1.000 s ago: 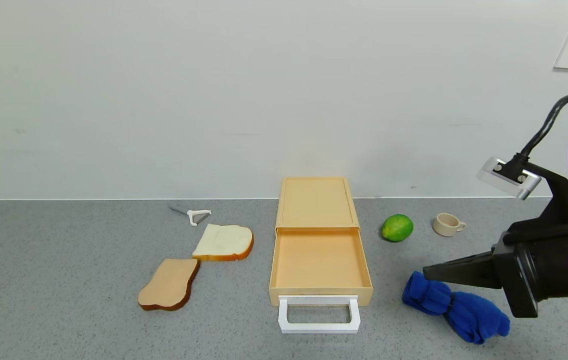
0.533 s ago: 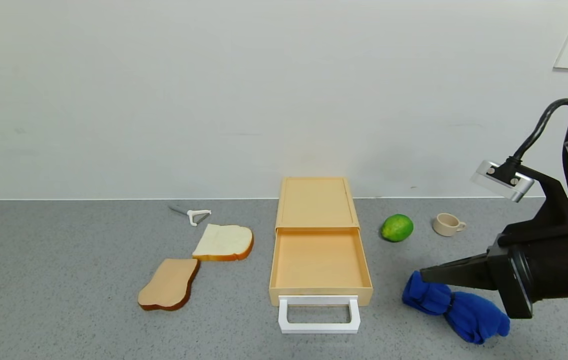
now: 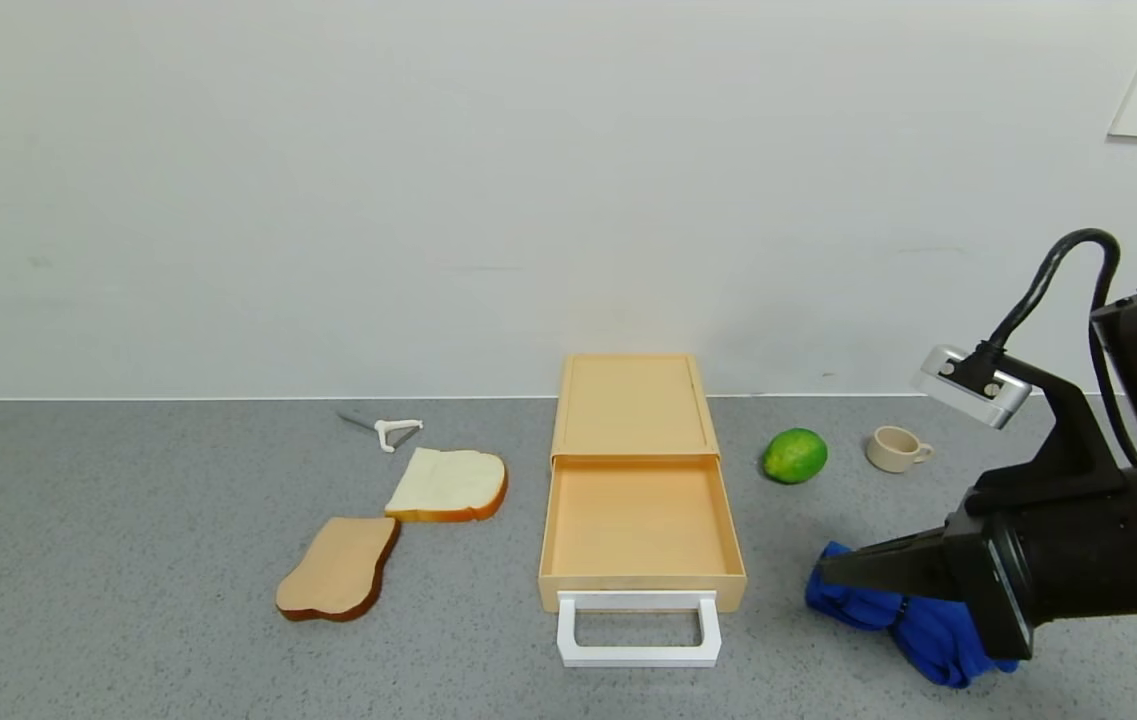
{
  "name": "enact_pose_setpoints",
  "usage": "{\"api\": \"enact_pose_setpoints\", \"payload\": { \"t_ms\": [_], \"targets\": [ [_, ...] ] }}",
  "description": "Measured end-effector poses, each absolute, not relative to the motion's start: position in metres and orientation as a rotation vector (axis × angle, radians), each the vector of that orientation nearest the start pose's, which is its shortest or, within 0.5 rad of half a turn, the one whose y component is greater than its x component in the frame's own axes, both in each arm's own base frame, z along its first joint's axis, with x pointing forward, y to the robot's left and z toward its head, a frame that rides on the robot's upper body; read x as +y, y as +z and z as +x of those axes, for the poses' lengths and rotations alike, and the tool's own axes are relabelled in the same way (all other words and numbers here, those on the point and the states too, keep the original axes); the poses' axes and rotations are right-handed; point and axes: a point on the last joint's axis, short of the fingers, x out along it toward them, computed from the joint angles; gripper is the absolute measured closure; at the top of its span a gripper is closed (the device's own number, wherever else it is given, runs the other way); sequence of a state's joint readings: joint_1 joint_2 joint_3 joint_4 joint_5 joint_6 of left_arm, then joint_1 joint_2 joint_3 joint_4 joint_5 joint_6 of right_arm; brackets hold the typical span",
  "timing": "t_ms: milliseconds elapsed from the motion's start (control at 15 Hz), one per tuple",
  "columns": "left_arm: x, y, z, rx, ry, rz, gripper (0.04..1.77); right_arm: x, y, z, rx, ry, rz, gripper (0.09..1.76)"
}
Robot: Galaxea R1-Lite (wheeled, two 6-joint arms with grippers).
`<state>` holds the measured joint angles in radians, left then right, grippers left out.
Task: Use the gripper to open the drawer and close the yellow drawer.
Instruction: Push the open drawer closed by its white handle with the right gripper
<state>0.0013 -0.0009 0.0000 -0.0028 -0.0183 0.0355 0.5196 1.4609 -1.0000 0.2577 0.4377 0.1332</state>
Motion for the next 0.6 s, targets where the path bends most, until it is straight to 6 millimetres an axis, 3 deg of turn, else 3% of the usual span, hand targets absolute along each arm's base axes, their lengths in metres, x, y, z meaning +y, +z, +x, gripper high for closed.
{"api": "enact_pose_setpoints", "payload": {
  "t_ms": [333, 600],
  "targets": [
    [0.000, 0.076, -0.023, -0.004, -0.017, 0.035, 0.09, 0.148, 0.213, 0.202, 0.864, 0.821, 0.126, 1.73],
    [0.000, 0.076, -0.023, -0.003, -0.015, 0.034, 0.09, 0.182, 0.197, 0.211, 0.884, 0.752, 0.122, 1.73]
  ]
}}
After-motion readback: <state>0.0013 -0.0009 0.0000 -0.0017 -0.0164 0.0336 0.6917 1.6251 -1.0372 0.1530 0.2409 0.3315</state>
